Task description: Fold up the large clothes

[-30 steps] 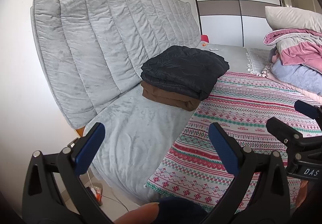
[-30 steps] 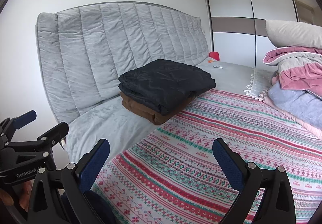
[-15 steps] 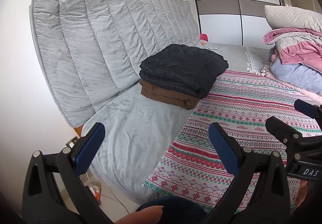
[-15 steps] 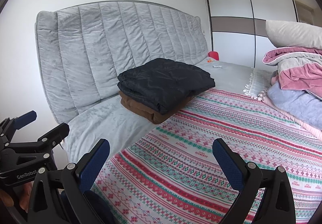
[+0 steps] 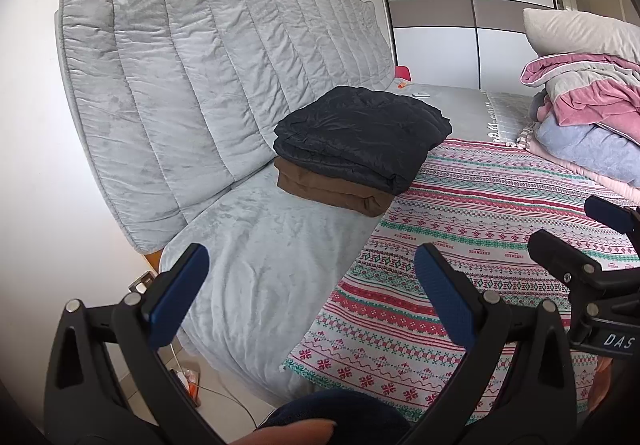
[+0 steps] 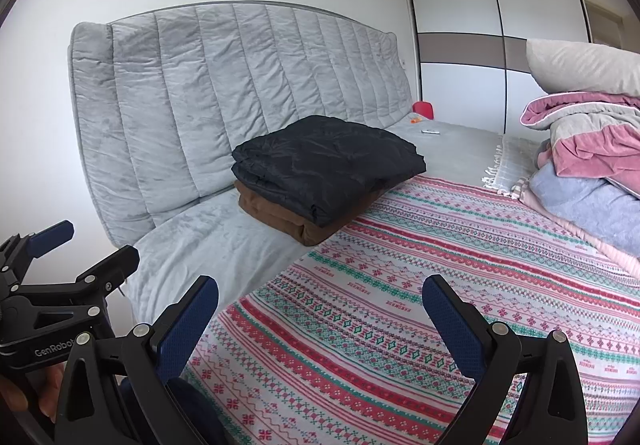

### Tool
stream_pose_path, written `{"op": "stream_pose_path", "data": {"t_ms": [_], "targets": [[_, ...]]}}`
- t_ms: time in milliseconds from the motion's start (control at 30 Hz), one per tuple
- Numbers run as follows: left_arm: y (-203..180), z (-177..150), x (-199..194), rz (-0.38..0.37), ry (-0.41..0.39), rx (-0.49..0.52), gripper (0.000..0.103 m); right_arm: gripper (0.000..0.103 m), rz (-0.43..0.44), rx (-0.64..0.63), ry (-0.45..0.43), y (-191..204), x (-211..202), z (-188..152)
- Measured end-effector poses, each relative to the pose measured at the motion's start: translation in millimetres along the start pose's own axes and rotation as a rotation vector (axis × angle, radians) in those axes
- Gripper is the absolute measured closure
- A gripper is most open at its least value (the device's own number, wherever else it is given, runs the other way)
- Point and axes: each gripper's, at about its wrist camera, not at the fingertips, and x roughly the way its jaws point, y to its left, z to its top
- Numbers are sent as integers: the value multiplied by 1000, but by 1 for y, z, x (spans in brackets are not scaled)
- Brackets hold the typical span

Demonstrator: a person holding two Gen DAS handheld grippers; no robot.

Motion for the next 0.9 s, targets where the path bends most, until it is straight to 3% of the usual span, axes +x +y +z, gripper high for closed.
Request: {"op": "stream_pose_path", "data": {"t_ms": [900], "targets": [[-5, -1, -3, -12, -1, 1, 1, 0, -4, 2, 2, -4, 0, -1]]}}
